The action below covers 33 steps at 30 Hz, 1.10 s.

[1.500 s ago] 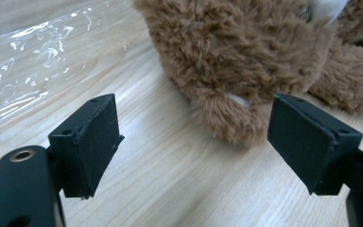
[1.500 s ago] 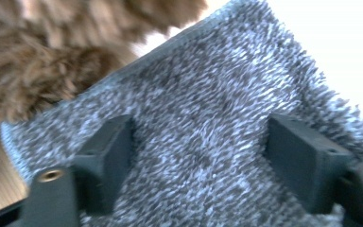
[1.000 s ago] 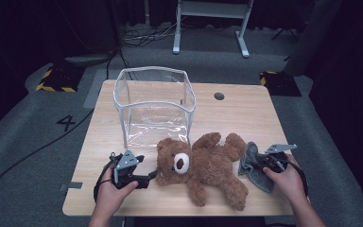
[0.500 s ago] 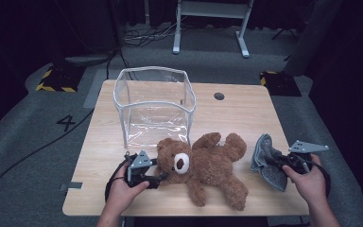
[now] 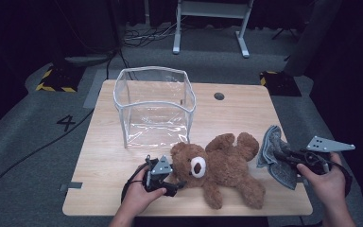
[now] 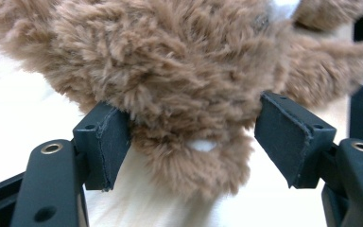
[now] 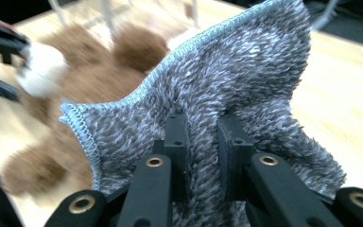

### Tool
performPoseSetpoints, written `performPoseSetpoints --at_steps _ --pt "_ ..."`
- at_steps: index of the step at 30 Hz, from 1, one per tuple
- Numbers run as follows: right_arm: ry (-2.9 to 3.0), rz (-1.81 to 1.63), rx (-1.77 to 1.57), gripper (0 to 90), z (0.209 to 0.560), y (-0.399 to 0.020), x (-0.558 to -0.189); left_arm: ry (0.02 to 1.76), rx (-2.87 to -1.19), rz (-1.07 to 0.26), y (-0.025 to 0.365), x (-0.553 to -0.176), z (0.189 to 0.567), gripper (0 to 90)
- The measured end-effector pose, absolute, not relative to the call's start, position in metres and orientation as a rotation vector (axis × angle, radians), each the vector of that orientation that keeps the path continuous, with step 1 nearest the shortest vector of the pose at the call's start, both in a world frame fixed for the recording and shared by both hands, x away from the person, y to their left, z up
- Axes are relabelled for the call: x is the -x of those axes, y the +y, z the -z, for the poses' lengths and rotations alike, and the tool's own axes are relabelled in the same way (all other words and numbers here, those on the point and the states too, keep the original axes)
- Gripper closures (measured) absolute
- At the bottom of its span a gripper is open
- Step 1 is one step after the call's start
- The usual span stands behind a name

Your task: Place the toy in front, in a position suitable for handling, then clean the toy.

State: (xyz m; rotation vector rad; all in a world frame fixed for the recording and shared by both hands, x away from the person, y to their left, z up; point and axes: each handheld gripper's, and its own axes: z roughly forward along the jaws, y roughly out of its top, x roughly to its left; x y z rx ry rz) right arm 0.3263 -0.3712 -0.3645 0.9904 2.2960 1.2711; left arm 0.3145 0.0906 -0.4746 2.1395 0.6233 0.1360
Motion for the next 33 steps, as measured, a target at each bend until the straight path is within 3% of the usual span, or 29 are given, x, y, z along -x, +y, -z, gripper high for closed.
performPoseSetpoints --at_steps 15,33 --pt "2.424 -1.411 -0.714 76.6 0.338 -0.289 -0.335 0.767 -2.077 -0.269 0.136 -0.310 0.455 21.7" --pt "2.582 -1.424 -0.496 76.0 0.343 -0.195 -0.353 0.792 -2.104 -0.287 0.143 -0.295 0.461 20.0"
